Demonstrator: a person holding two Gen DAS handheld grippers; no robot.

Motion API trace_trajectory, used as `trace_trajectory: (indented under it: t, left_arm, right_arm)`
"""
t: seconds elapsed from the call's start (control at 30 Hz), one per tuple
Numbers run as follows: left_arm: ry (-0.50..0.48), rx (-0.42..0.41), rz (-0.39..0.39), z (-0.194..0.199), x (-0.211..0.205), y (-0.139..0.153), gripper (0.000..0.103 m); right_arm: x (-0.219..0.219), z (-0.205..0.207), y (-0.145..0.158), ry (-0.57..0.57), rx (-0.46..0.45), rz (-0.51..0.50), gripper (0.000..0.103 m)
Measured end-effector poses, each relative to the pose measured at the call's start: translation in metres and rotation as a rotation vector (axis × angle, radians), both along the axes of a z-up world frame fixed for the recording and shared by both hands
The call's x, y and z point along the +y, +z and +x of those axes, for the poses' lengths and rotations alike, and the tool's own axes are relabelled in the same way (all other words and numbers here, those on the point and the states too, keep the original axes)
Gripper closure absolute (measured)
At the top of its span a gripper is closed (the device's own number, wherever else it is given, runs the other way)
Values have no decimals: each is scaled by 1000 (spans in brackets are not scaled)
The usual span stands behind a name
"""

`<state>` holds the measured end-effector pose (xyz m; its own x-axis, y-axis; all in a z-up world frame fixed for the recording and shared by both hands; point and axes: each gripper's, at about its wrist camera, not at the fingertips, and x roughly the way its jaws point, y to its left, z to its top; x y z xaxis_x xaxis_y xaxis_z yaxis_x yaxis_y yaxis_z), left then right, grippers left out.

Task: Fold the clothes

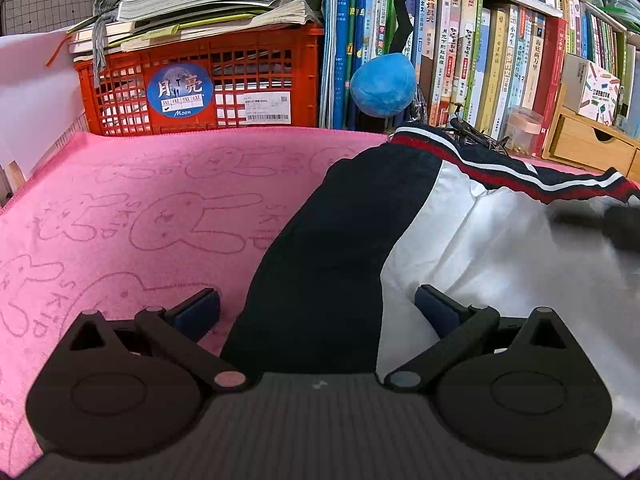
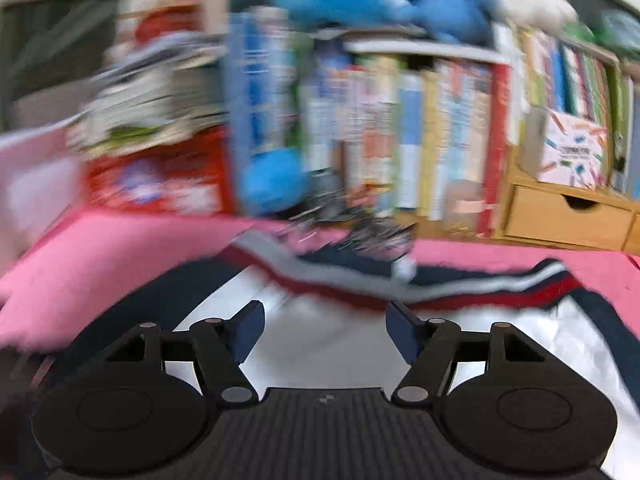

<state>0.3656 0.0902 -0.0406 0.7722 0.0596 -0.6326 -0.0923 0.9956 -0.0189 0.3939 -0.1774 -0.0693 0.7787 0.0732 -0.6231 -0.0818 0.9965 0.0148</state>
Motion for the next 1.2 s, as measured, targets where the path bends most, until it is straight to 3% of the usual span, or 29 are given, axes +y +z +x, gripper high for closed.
trace_trajectory:
  t: [0.13,0.23,0.3,0.33,0.37,0.5,0.6,0.67,0.73,0.8,0.87,0.97,1.03,1.1,1.2]
  left_arm:
    - [2,1,-8,0,0,-1,0]
    - [-1,1,-9,0,0,-1,0]
    - [-3,1,-9,-1,0,-1,0]
    - [-5,1,-9,-1,0,-1,0]
    - [-5,-2,-2,-1,-1,-1,0]
    - [-3,-69,72,-22,-11,13,2]
    - [-31,-177,131,-63,-28,40,0]
    - [-101,-235,161,-93,-44,46,0]
    - [-126,-197,267,-99,-62,35,0]
    - [-138,-132,392,-97,-76,15,0]
    - [-143,-99,450,-91,-68,-7,0]
    - [-184,-97,376,-89,-42,-6,0]
    - [-209,-78,345,-87,-32,-1,0]
    - [-217,-90,353,-89,-27,0,0]
    - [-143,-114,435,-93,-20,-3,0]
  right_arm:
    - [-14,-59,-1,16,-14,-32,35]
    - [-26,-102,-1,27,-25,-57,28]
    - [-49,-108,4,-66,-52,-92,30]
    - [-61,-111,7,-113,-65,-110,19]
    - [-73,-114,10,-160,-78,-127,2]
    - [-119,-126,22,-343,-132,-195,13]
    - [-86,-144,31,-167,-197,3,13]
    - [-59,-148,29,-56,-190,104,13]
    - [-28,-147,23,37,-154,167,13]
    - [2,-146,16,91,-110,118,13]
    - [17,-142,11,98,-82,14,13]
    - [-8,-150,14,26,-102,-74,10]
    - [-50,-147,11,-97,-73,-93,10]
    - [-93,-145,8,-219,-45,-112,7]
    - [-143,-153,6,-329,-8,-24,3]
